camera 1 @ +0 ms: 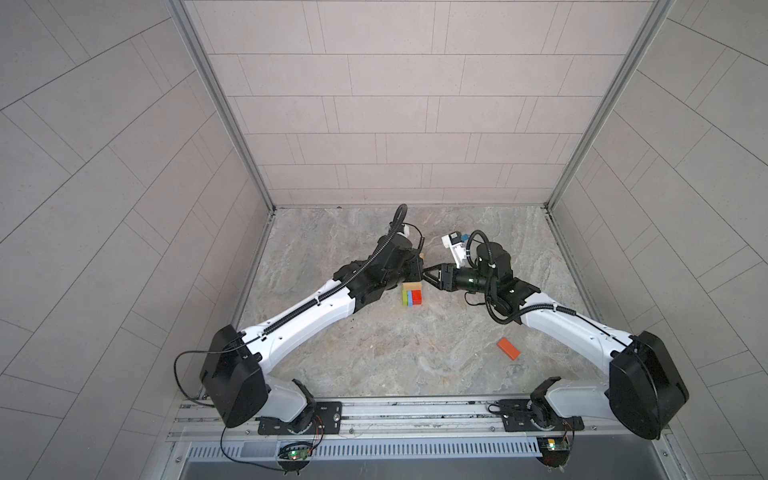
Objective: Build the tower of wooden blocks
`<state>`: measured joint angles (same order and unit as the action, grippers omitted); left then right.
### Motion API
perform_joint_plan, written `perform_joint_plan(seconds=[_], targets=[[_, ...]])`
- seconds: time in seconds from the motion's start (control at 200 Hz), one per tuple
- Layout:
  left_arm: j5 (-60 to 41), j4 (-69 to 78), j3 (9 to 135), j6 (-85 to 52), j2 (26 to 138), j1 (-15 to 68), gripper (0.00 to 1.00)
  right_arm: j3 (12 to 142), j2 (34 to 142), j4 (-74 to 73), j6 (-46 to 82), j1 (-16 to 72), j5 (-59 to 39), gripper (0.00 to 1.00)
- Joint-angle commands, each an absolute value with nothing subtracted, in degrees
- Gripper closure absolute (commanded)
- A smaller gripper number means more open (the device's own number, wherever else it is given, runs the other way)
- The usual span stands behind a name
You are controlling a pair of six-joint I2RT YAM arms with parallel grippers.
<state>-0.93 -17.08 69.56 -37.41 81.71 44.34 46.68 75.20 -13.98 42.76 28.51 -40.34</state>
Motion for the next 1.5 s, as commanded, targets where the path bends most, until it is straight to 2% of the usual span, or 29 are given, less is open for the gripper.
perform_joint_plan(seconds=[0.0, 0.13, 0.44, 0.696, 1.121, 1.496], targets=[[-1.4, -24.6, 73.8, -30.3, 81.7, 44.0, 0.94, 45.7, 73.4, -17.1, 42.7, 27.8, -41.8, 0.49], [-9.0, -28.3, 76.9, -22.4, 82.6, 42.8, 0.92, 43.6, 71.7, -17.6, 42.3, 25.7, -44.1, 0.45], [-20.8, -44.0, 87.3, 2.3, 89.4, 42.4, 0.93, 35.0, 67.9, -20.6, 43.4, 17.5, -49.7, 0.46], [-16.7, -46.5, 89.0, 15.2, 96.2, 42.2, 1.00, 29.0, 65.7, -24.4, 46.0, 14.8, -50.4, 0.49], [-12.4, -52.6, 94.8, 35.8, 107.6, 42.0, 1.00, 26.5, 64.6, -26.8, 47.5, 13.7, -49.9, 0.53], [-10.7, -55.9, 96.4, 43.0, 112.9, 41.1, 1.00, 25.0, 64.9, -29.5, 49.2, 13.1, -50.1, 0.55]])
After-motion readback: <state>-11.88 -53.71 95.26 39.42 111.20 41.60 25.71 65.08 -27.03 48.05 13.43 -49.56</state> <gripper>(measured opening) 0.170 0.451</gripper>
